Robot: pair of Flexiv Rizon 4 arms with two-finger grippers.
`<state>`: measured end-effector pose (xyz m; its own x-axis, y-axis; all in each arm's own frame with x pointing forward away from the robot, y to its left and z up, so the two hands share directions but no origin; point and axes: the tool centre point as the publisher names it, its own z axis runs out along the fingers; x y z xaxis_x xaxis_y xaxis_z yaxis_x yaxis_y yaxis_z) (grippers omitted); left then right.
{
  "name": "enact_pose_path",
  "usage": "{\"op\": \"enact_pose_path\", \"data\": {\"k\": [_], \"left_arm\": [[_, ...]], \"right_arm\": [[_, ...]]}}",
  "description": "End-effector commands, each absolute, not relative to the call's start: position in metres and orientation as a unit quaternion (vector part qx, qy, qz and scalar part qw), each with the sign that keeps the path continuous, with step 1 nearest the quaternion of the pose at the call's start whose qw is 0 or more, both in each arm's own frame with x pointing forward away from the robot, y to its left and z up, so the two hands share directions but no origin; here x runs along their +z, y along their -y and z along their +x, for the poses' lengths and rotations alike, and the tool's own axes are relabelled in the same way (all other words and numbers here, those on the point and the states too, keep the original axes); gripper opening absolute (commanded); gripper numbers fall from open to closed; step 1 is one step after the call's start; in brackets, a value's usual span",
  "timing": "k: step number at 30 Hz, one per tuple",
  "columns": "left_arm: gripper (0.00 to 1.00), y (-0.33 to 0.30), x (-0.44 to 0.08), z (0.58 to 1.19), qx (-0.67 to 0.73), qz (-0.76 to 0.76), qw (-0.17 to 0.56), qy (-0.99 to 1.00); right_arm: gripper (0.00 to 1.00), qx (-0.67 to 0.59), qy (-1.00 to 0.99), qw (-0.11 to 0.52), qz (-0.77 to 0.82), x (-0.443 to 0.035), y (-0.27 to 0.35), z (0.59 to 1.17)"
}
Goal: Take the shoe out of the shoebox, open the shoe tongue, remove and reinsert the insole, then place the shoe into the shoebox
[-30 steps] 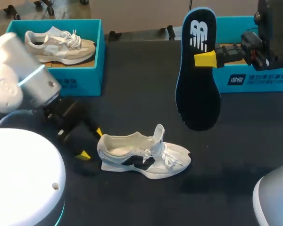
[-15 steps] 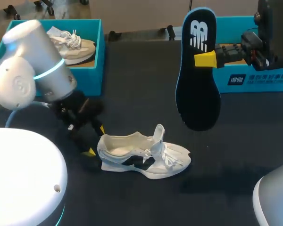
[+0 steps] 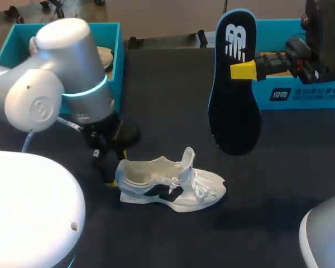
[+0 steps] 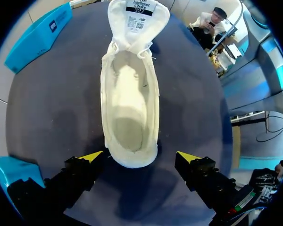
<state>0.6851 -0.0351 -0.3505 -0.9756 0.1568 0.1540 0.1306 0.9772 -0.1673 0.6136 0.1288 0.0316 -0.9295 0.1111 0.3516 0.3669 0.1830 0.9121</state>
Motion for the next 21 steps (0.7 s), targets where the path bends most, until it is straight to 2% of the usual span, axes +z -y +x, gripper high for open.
{"op": "enact_pose_path", "data": {"k": [1, 10, 21], "left_arm": [[1.0, 0.043, -0.352, 0.684, 0.05, -0.079, 0.083, 0.992], [1.0, 0.048, -0.352, 0.682, 0.04, -0.084, 0.083, 0.992], [1.0, 0.071, -0.317, 0.705, 0.039, -0.09, 0.048, 0.994]], "right_arm": [[0.0, -0.618, 0.763, 0.104, -0.157, 0.032, -0.131, 0.616], [0.0, -0.618, 0.763, 0.104, -0.157, 0.032, -0.131, 0.616], [0.0, -0.618, 0.763, 0.104, -0.157, 0.032, -0.131, 0.616]]}}
